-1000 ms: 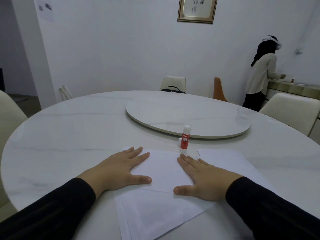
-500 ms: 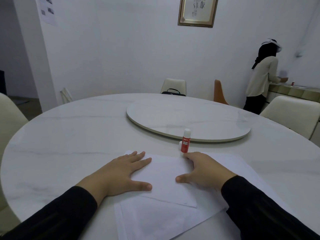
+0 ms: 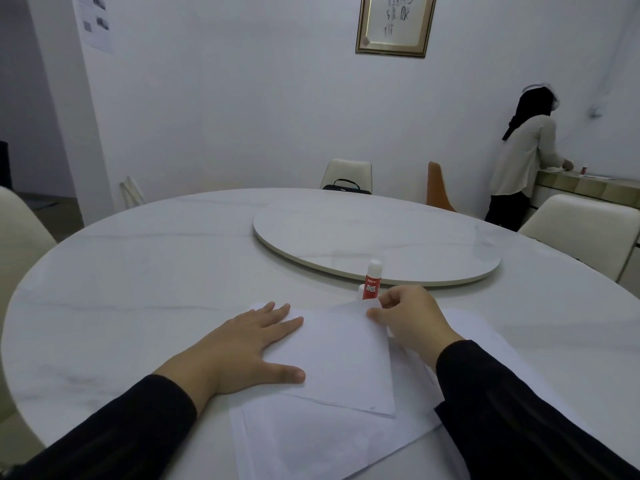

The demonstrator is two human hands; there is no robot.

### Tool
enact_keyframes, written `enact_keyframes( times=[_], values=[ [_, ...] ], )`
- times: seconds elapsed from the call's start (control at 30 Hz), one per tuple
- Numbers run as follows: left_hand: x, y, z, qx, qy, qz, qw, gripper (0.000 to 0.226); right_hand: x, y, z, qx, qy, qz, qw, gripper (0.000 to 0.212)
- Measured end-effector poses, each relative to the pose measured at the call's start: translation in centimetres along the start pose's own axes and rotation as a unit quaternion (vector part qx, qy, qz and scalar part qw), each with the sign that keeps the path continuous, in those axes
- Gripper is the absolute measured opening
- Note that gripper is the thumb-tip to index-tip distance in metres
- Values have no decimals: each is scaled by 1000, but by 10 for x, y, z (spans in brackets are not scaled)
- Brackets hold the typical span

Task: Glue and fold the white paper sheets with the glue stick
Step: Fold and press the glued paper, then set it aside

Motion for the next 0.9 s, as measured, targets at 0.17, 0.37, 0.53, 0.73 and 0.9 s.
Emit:
enact_keyframes(
  times=[0.17, 0.37, 0.53, 0.73, 0.9],
  values=[
    [-1, -1, -1, 1, 4, -5, 1000, 102, -4, -2, 3, 28, -49, -42, 997, 7],
    [0, 0, 1, 17, 3, -10, 1000, 103, -5, 3, -8, 113, 23, -29, 993, 5],
    [1, 0, 1, 15, 2, -9, 1000, 104, -4, 5, -20, 139, 112, -12, 984, 31],
    [1, 1, 1, 17, 2, -5, 1000, 106, -4, 7, -17, 218, 148, 49, 963, 16],
    [3, 2, 4, 21, 0, -12, 1000, 111, -5, 6, -17, 145, 134, 53, 979, 17]
  ],
)
Point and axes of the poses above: each hand's wrist, its own x-axis towards the middle knuckle, its own y-axis out of the palm, z = x × y, the point moved 4 cm from there along x, towards the middle knuckle, and after that the axes turned 1 degree about -y, right-handed, at the moved point
